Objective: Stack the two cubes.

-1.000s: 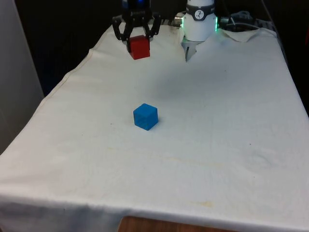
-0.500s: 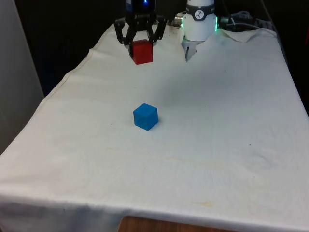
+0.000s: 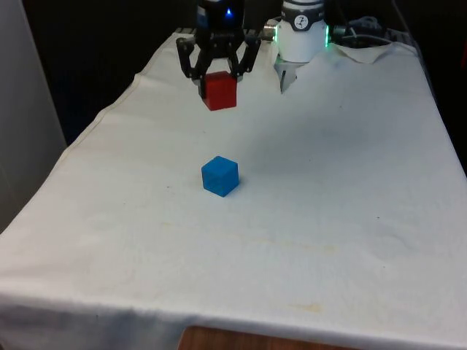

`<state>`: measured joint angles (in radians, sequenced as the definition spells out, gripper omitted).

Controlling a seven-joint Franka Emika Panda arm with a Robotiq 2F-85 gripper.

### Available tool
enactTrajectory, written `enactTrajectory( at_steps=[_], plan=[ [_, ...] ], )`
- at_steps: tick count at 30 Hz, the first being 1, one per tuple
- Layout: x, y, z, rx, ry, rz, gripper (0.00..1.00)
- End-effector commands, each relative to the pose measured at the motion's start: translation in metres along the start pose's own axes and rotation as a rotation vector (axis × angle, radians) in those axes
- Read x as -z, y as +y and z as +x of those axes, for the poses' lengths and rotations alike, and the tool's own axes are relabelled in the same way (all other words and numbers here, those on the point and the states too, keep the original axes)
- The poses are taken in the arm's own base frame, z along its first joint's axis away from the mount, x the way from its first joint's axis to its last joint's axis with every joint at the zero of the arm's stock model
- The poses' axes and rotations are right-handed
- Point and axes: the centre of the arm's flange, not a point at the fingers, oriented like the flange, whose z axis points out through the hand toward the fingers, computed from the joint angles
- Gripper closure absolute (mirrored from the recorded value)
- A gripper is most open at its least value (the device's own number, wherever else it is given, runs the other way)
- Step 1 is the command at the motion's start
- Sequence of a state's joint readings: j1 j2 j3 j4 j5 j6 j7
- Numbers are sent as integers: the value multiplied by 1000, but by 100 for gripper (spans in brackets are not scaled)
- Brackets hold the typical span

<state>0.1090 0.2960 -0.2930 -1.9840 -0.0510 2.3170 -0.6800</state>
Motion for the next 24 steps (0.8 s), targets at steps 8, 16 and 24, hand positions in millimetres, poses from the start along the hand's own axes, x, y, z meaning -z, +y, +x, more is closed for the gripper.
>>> enactTrajectory(
  at_steps=[8, 16, 24],
  plan=[
    [-14, 5, 20, 5, -8, -3, 97],
    [-28, 10, 33, 10, -14, -8, 97],
    [-48, 14, 42, 13, -27, -20, 97]
  ],
)
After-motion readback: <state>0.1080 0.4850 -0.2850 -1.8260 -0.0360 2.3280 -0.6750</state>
